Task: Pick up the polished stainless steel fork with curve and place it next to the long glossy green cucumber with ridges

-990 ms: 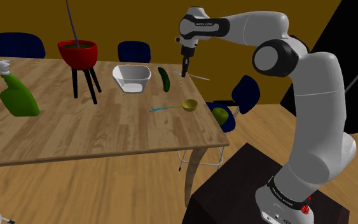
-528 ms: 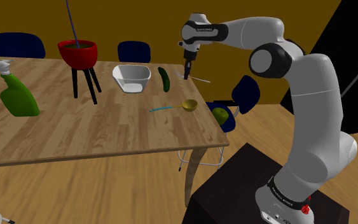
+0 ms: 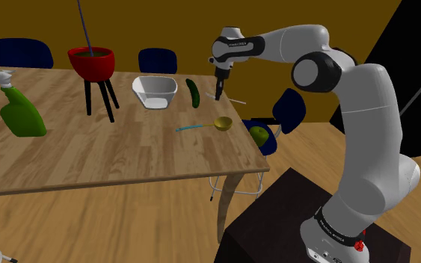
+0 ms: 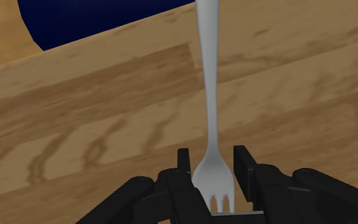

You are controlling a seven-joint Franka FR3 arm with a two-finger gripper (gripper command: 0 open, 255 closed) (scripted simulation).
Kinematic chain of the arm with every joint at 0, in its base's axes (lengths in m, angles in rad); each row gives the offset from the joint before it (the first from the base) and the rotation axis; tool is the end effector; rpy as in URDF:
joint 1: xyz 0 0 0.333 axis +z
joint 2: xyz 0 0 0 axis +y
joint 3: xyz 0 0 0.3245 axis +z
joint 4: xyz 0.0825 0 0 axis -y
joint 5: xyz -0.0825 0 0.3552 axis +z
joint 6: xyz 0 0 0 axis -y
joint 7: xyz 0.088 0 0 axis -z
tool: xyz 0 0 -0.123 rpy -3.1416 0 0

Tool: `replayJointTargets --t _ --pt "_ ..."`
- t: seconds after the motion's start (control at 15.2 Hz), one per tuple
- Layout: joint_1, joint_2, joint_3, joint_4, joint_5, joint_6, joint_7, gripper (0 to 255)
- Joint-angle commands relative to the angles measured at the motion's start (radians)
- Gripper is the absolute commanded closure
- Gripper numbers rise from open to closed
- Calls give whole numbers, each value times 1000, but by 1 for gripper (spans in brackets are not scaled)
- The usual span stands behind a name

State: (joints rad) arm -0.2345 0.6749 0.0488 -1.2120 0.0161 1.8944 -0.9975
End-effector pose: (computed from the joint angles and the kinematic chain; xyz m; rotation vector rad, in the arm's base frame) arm 0.7055 -0.1404 0.3809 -2.8650 -1.2044 -0.0503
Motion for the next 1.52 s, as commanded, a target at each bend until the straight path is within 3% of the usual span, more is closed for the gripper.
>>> replayJointTargets --t 0.0,0.33,0.86,0.92,1.25,1.45 --pt "1 3 0 -20 0 24 0 255" --pt "1 22 0 -60 0 82 -2 255" --pt "1 22 0 -60 0 82 -2 255" --pt "1 22 0 -60 0 82 -2 0" --pt "1 22 0 -60 0 82 -2 0" --pt "-1 -4 0 -2 0 -2 -2 0"
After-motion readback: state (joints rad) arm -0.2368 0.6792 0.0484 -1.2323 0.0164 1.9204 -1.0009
